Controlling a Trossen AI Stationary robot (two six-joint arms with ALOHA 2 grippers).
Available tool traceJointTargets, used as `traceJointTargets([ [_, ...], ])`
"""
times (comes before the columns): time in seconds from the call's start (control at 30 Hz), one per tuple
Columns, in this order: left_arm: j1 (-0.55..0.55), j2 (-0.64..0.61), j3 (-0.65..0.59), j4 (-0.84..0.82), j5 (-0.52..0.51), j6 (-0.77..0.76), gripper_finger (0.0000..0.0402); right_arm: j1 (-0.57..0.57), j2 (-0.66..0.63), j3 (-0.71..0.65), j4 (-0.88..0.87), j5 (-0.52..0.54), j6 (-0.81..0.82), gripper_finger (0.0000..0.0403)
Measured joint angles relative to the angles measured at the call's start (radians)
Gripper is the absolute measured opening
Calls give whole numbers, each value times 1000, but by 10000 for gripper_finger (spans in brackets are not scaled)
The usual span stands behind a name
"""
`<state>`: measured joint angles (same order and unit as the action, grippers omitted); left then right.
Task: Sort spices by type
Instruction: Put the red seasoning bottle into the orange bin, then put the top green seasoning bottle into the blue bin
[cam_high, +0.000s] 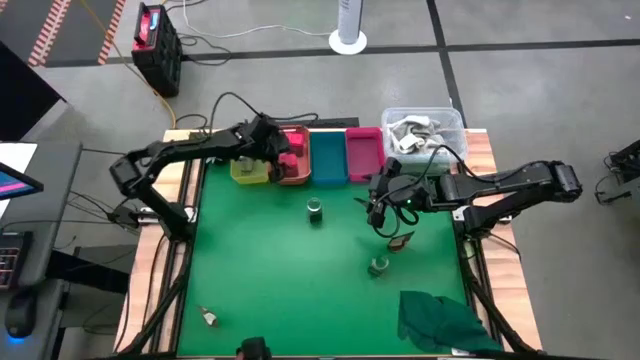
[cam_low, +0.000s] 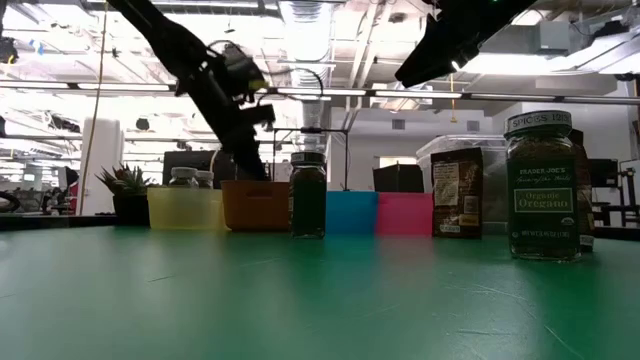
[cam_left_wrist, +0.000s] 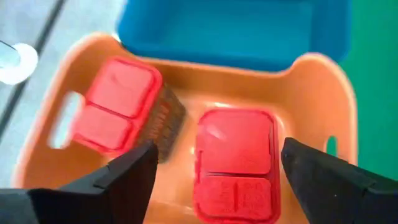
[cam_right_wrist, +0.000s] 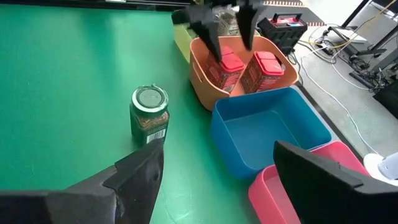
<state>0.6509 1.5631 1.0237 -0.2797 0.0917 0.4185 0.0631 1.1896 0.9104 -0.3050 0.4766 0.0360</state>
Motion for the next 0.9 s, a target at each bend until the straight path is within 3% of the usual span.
traceJointTargets([
  [0.2,-44,-152,0,-49,-3,-48,337,0,0,0,-1,0,0,329],
  [0.33,-166,-225,0,-92,0,-100,338,0,0,0,-2,0,0,329],
  [0.47,-379,-200,0,-71,-39,-140,338,-12,0,0,2,-1,-3,329],
  [0.6,-534,-127,0,46,-182,-226,338,-21,0,0,-27,-1,8,329],
  [0.7,-569,-74,0,80,-248,-327,338,-20,-16,-1,-90,0,47,329],
  [0.9,-571,-30,0,138,-254,-430,338,-8,-56,-1,-144,20,99,329],
])
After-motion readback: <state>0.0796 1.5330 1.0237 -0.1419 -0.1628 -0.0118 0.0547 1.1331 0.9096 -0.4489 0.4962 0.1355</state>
